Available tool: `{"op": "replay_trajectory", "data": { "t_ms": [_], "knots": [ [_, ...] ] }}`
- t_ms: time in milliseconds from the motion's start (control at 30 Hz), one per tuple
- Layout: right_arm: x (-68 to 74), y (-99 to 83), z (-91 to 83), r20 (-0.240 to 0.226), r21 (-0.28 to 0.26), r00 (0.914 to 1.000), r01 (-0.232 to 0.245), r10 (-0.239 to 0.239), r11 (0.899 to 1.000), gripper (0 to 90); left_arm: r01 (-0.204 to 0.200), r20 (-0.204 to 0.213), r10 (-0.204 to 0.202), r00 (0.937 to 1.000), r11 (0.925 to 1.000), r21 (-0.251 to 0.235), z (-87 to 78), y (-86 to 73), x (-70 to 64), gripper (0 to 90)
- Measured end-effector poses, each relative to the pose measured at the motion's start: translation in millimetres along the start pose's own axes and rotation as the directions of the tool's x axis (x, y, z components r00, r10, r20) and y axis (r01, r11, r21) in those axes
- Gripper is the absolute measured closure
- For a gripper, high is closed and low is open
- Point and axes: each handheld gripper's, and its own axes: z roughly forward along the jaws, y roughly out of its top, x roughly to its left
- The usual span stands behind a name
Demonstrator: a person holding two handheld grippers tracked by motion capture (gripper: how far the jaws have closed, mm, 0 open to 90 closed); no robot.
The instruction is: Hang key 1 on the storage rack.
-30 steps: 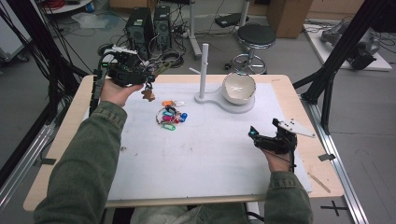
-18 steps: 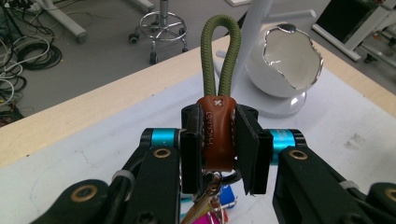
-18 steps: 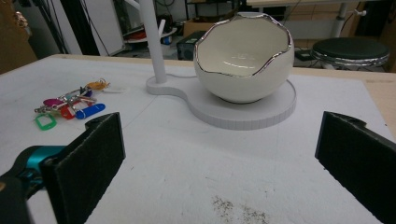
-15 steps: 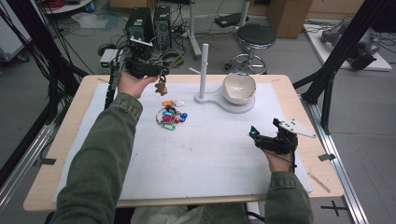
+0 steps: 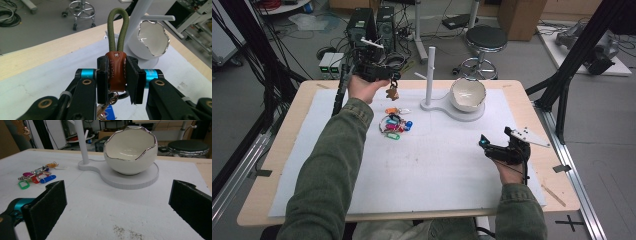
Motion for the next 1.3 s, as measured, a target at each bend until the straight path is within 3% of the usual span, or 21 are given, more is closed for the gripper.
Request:
{"op": "replay_trajectory", "data": {
  "t_ms": [367, 933, 1300],
  "knots": [
    [0.3, -0.4, -1.5, 0.004, 0.005, 1.0, -0.001, 0.001, 1.0, 0.6, 0.018, 0.03, -0.019, 0.9994, 0.9994, 0.029, 16.2, -3.6, -2.5, 72.4],
    [-0.6, -1.1, -2.4, 0.001, 0.007, 1.0, 0.008, -0.008, 1.0, 0.6, 0.059, 0.014, -0.06, 0.9981, 0.9968, 0.054, 37.4, -11.0, 0.0, 72.3],
    [-1.1, -1.7, -2.6, 0.003, 0.012, 0.9999, 0.01, -0.01, 1.0, 0.6, 0.05, 0.015, -0.052, 0.9986, 0.9955, 0.081, 43.3, -13.7, 0.6, 72.3]
  ]
}}
